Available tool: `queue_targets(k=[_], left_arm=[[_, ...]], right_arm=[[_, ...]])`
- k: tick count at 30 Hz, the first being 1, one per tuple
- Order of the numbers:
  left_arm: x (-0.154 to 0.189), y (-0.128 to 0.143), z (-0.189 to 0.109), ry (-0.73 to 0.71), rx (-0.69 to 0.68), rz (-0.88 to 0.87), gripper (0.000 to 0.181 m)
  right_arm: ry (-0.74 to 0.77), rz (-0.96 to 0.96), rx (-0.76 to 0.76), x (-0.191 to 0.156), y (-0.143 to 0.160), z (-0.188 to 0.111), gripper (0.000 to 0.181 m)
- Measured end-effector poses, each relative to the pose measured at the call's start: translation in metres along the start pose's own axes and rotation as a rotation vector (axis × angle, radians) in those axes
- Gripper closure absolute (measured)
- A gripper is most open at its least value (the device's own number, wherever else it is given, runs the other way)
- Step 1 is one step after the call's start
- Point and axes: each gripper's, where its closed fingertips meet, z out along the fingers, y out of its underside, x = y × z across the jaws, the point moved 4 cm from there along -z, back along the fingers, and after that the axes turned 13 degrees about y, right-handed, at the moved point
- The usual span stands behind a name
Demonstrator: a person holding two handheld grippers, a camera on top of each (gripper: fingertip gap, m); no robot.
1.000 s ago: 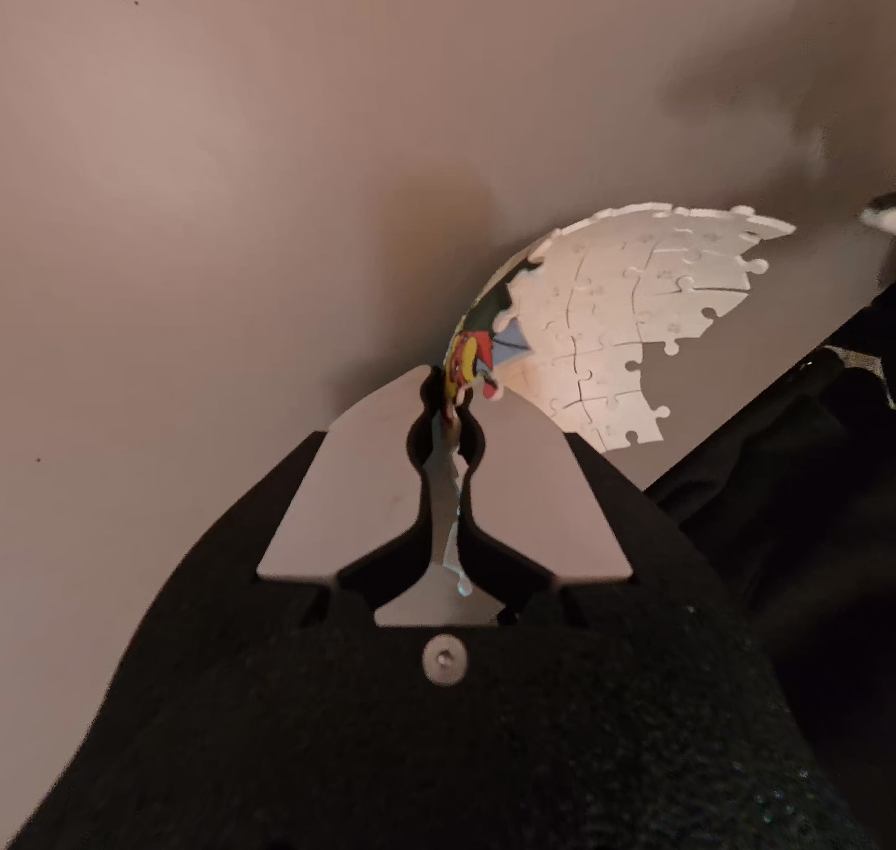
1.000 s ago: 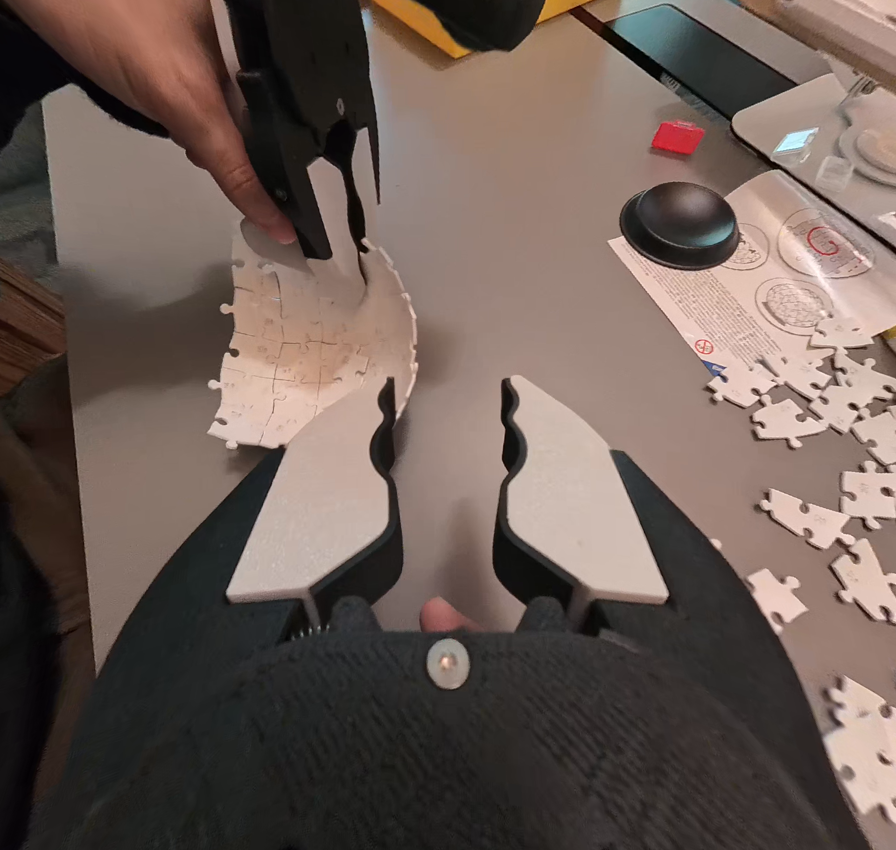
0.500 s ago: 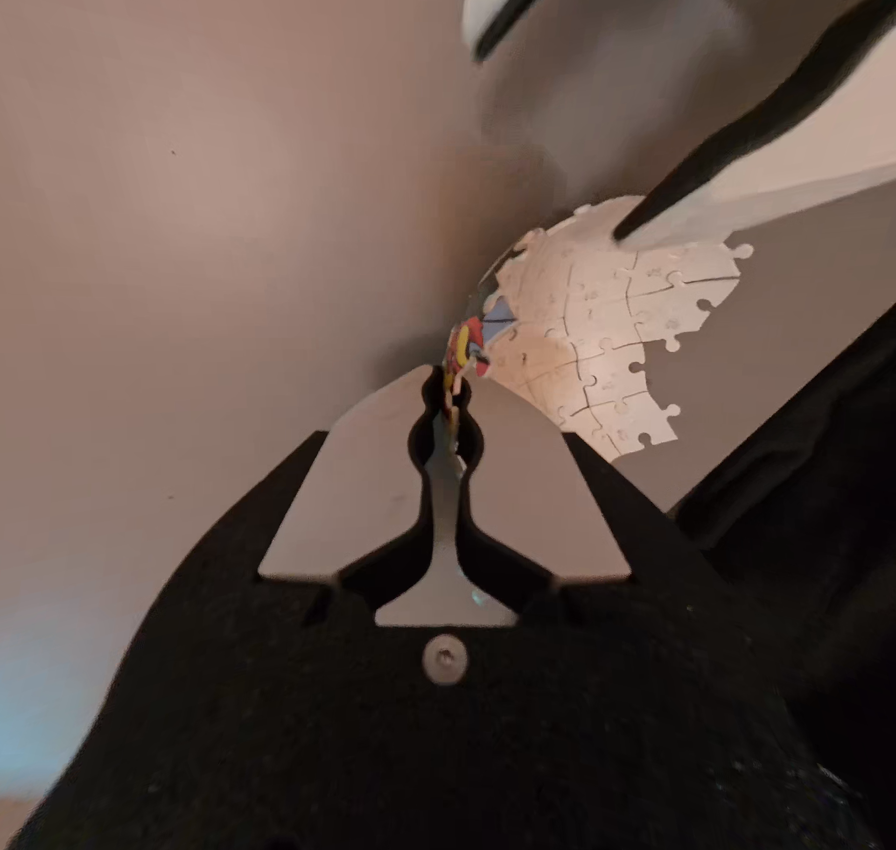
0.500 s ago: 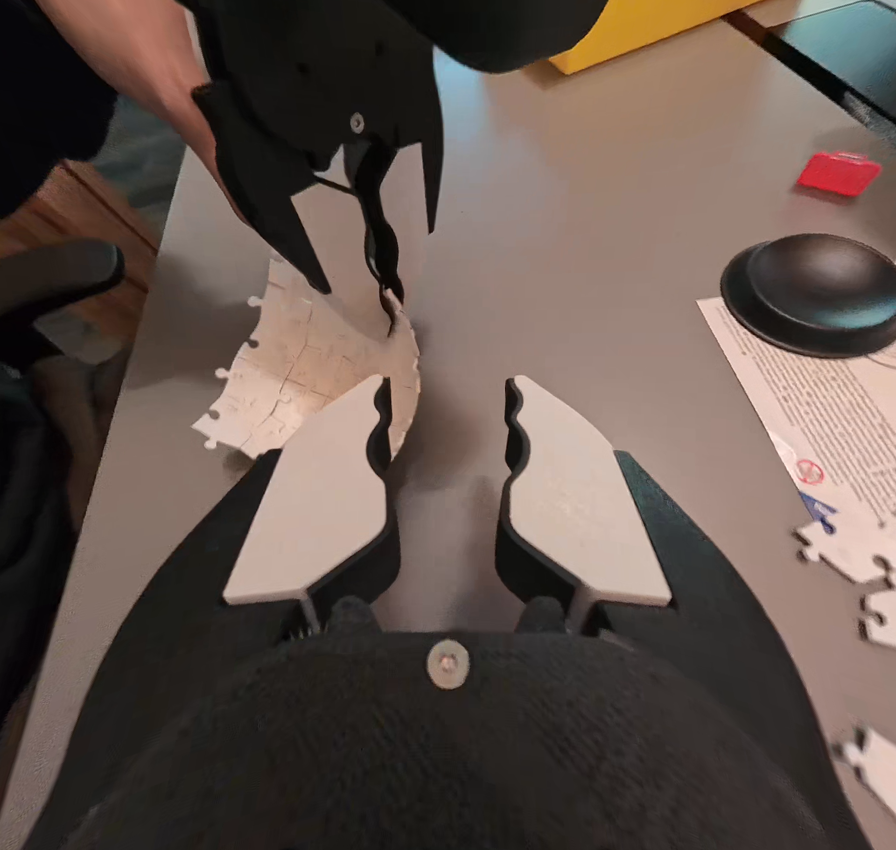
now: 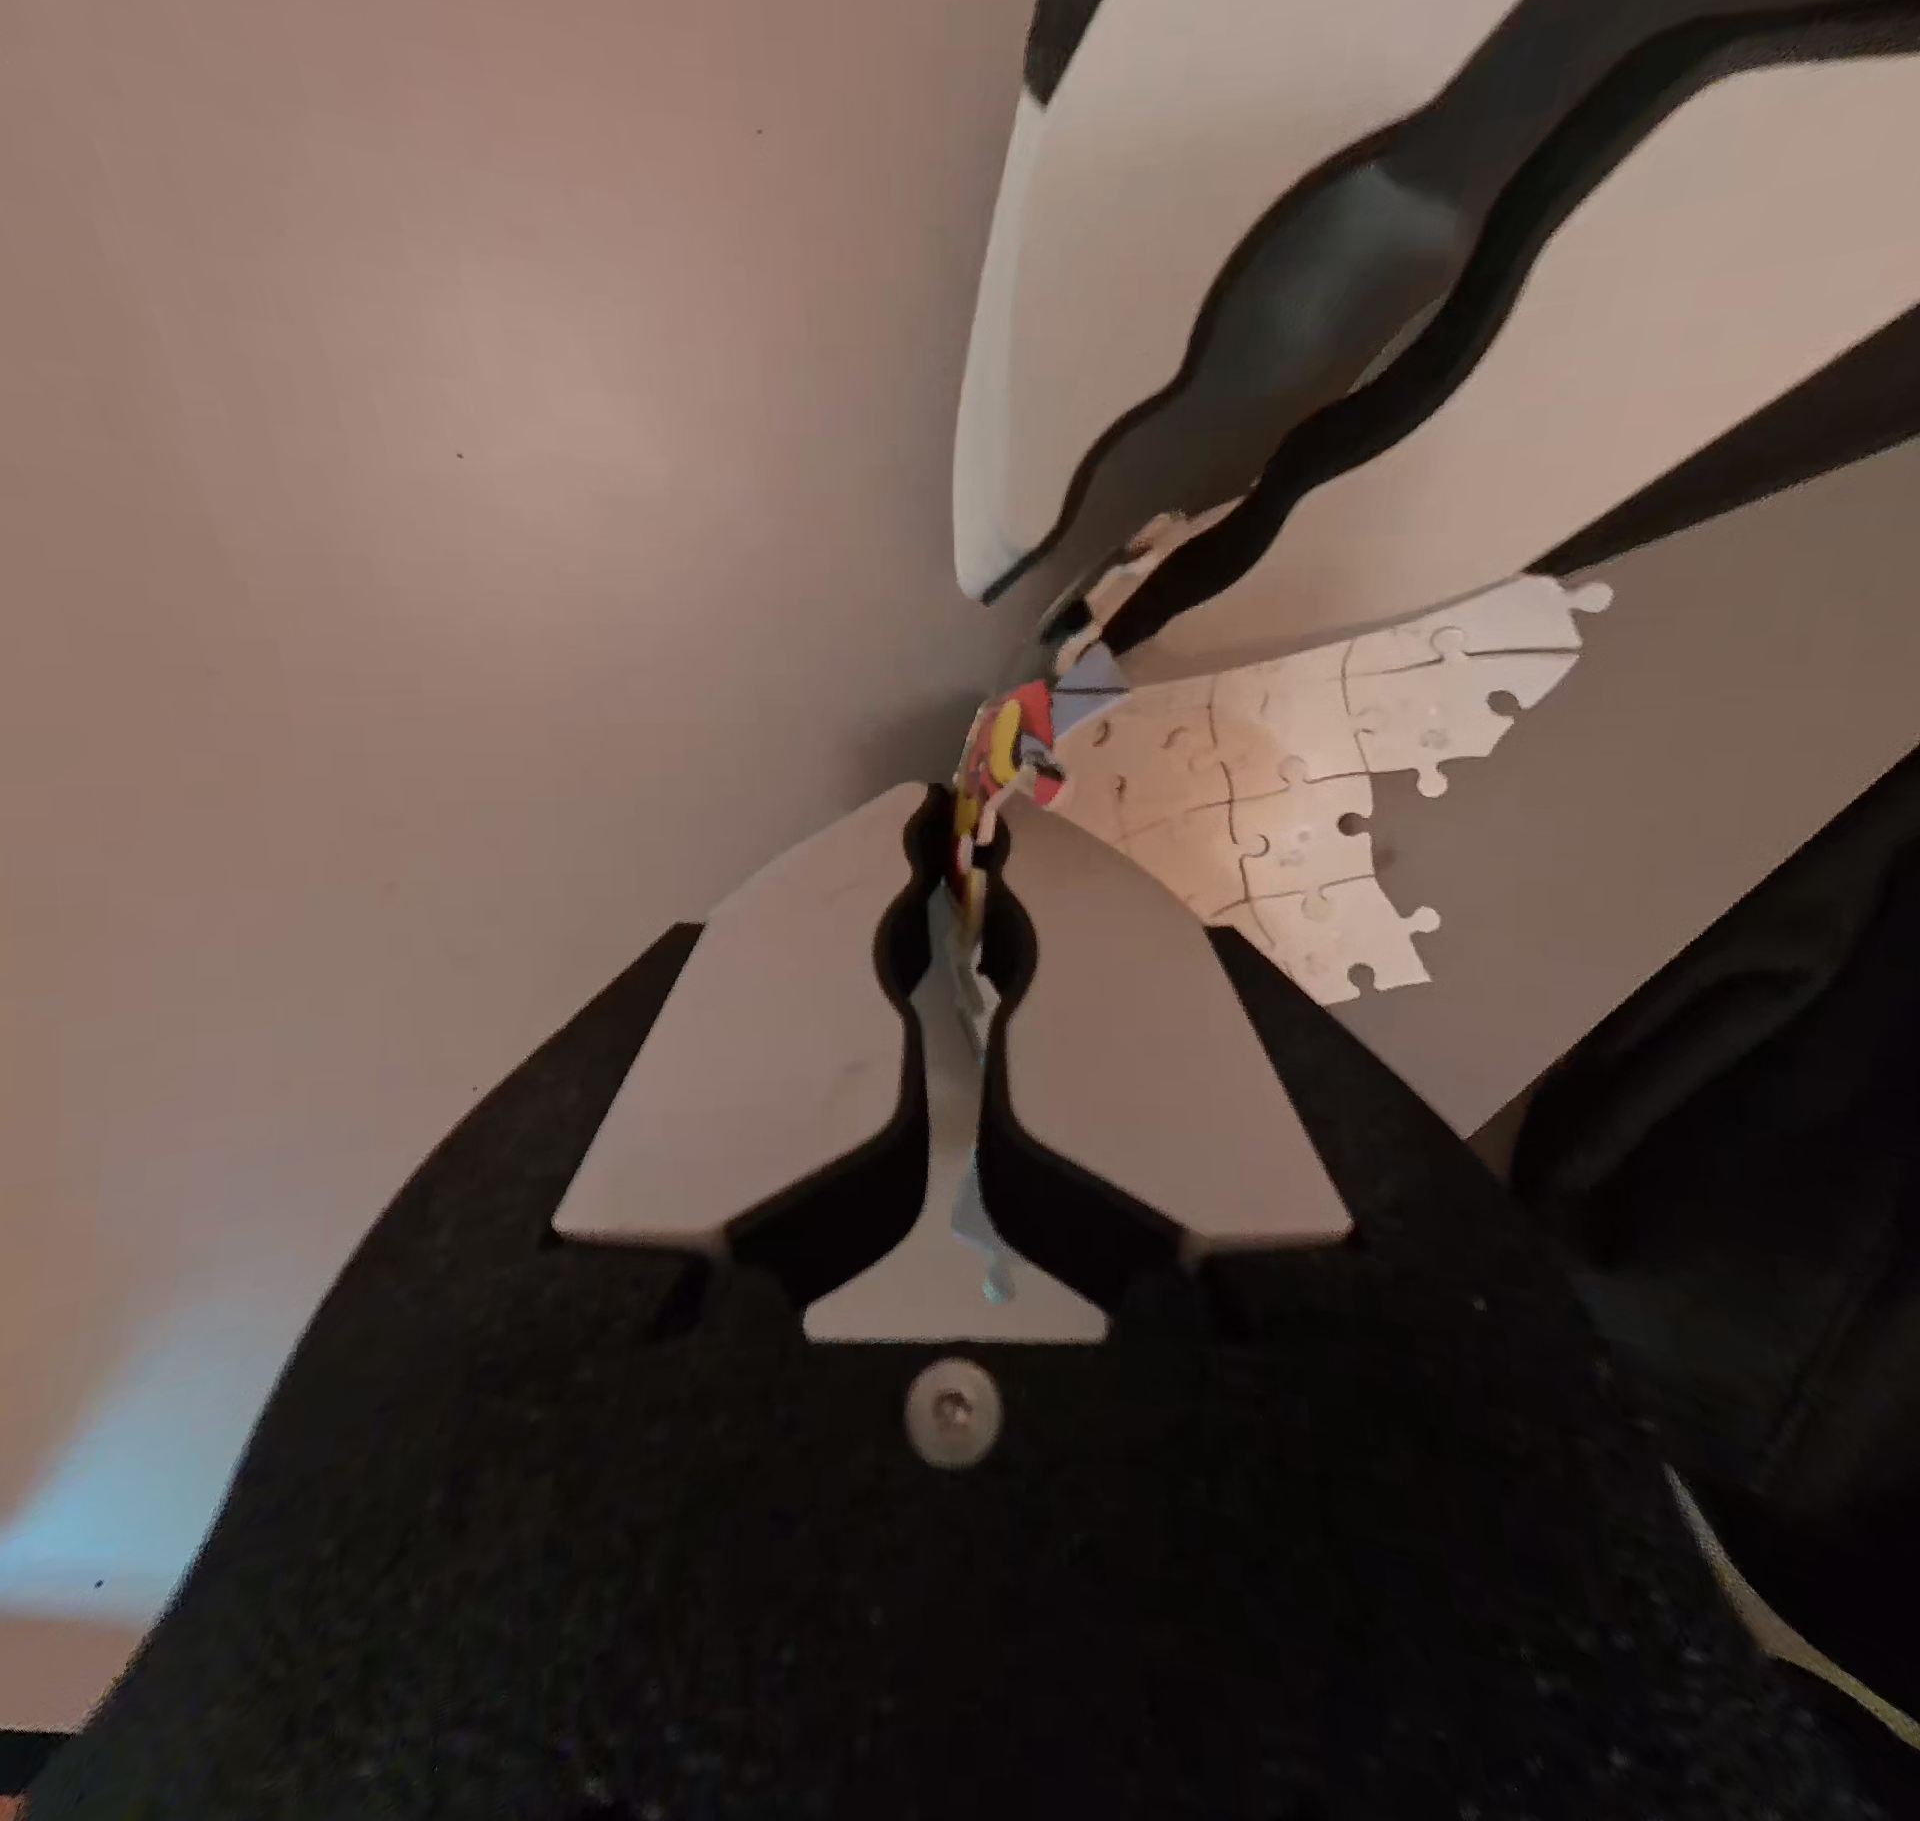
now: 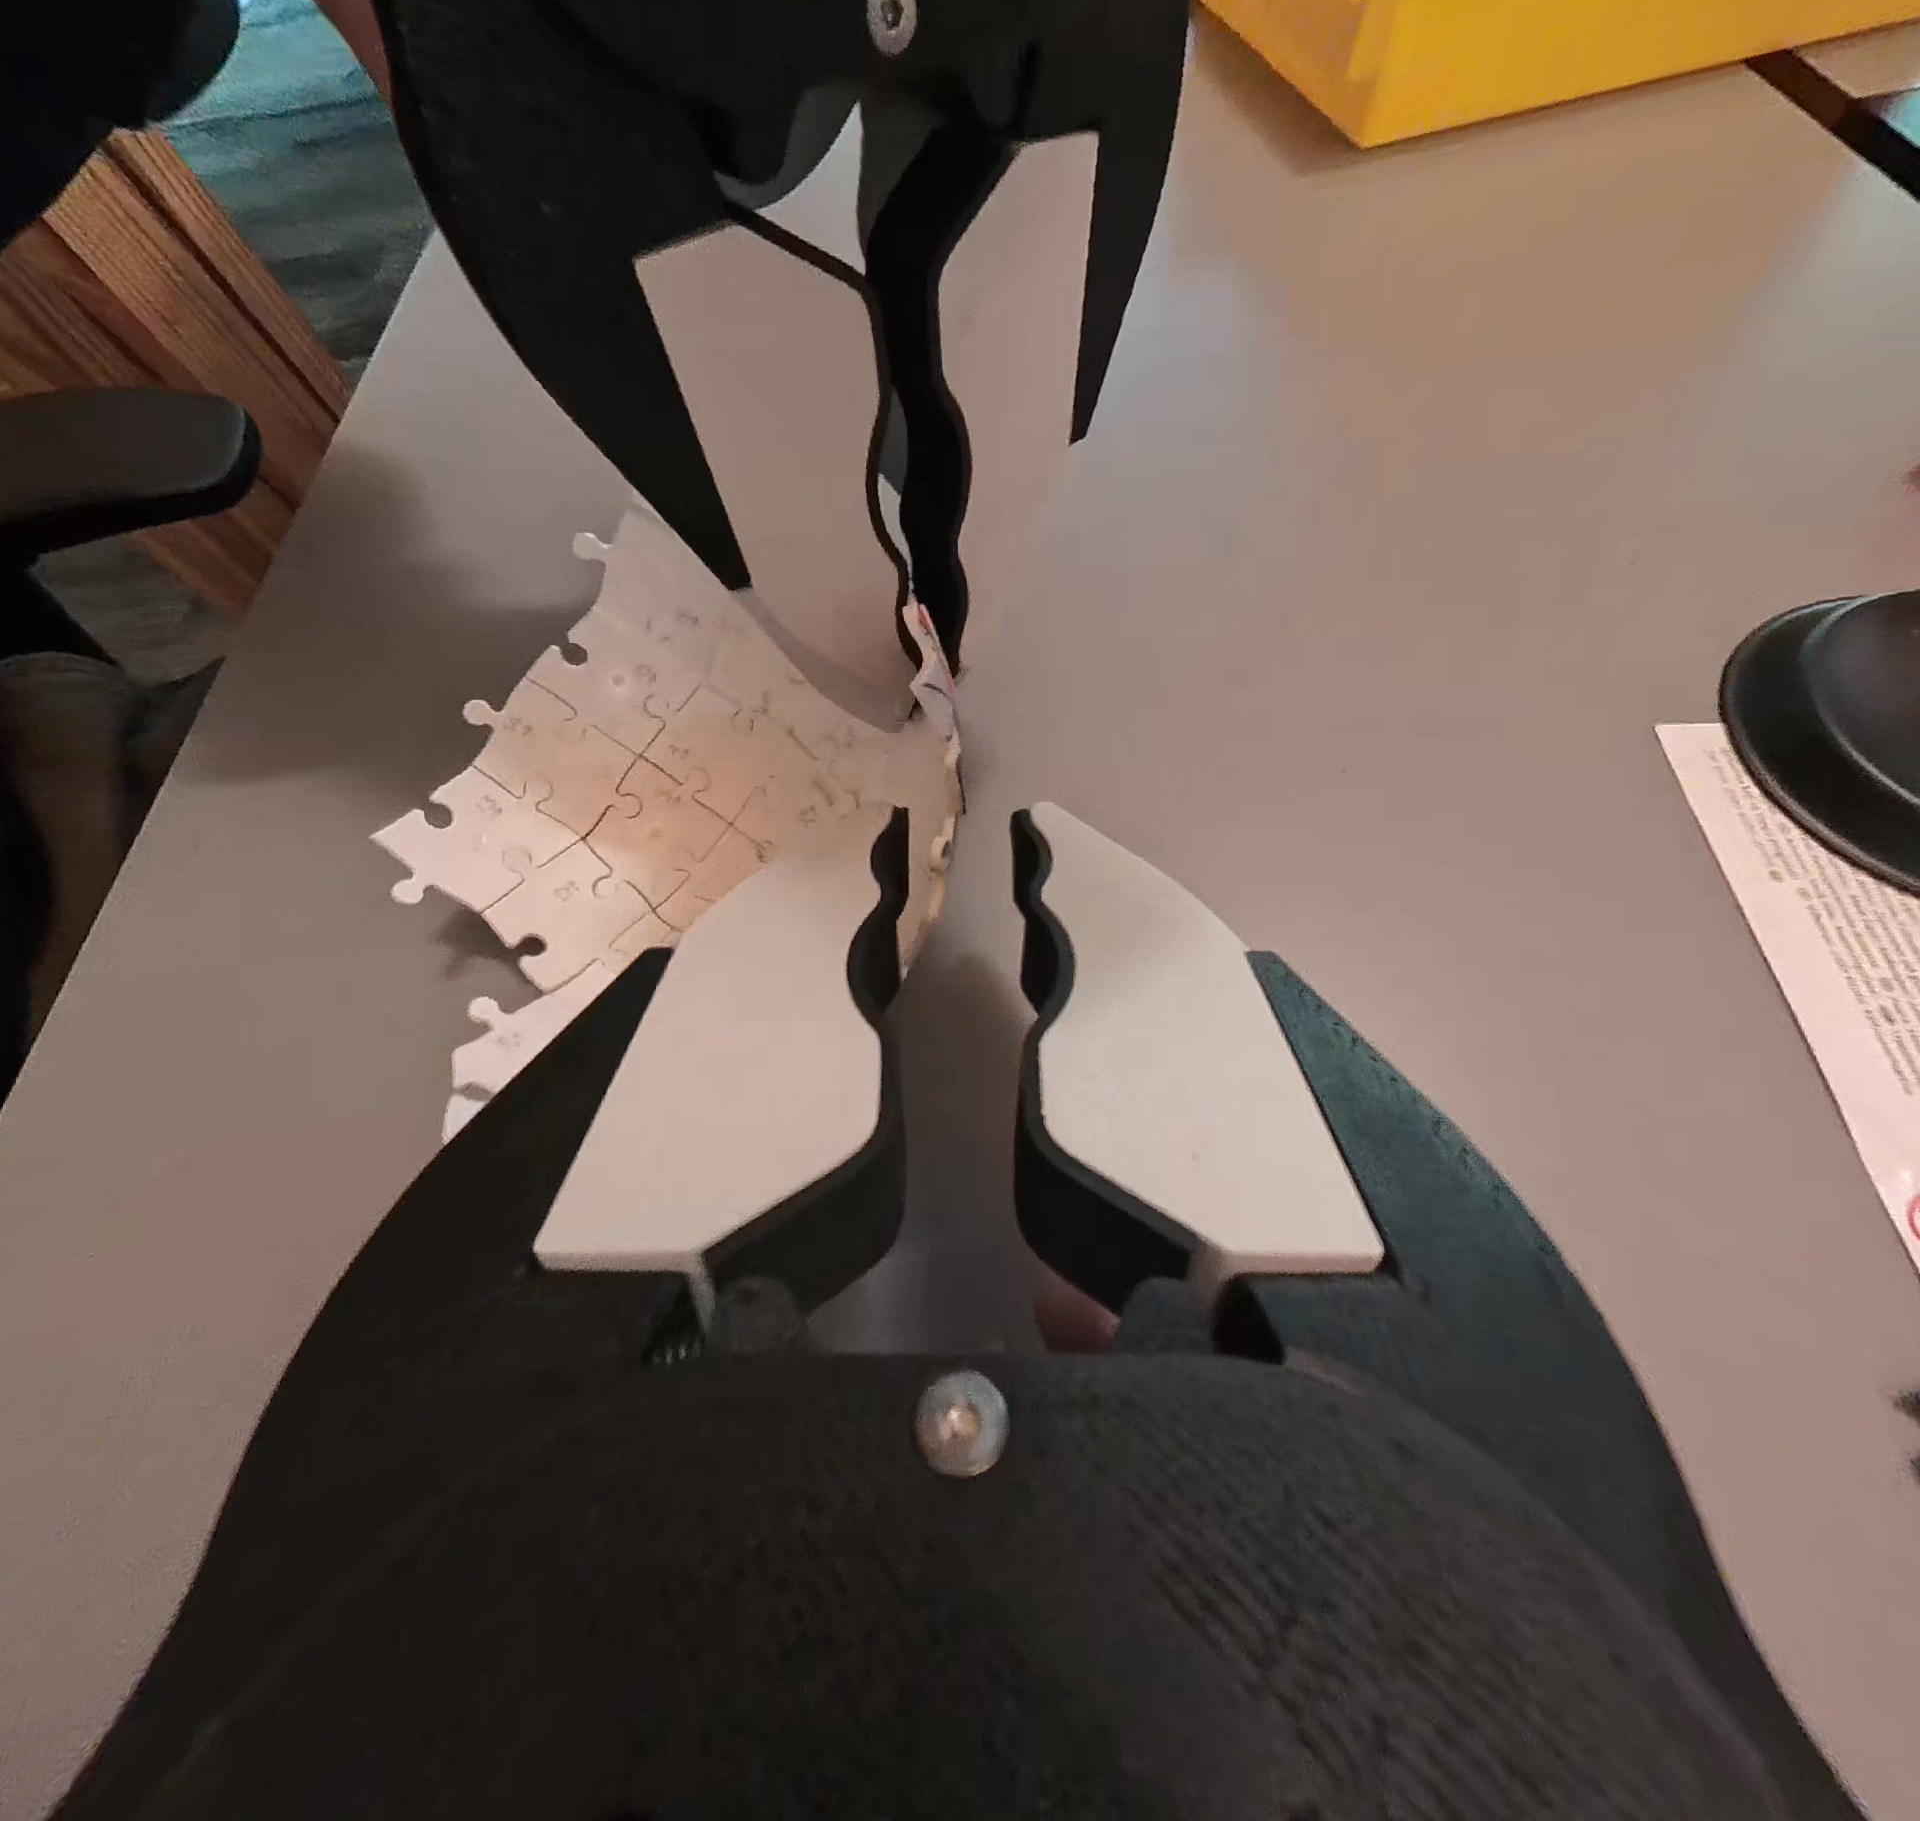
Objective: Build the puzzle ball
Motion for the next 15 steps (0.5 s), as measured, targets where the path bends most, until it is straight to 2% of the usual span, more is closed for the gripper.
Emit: queue_targets(k=[10, 12, 15], left_arm=[[0.001, -0.005, -0.004, -0.063, -0.019, 0.033, 0.178], [0.000, -0.007, -0.009, -0.073, 0.024, 0.014, 0.174], [0.000, -0.004, -0.028, -0.111, 0.143, -0.037, 0.159]], right_arm=[[0.023, -0.048, -0.057, 0.000, 0.003, 0.003, 0.177], [0.030, -0.038, -0.055, 0.001, 0.003, 0.003, 0.177], [0.049, -0.034, -0.053, 0.003, 0.003, 0.003, 0.177]])
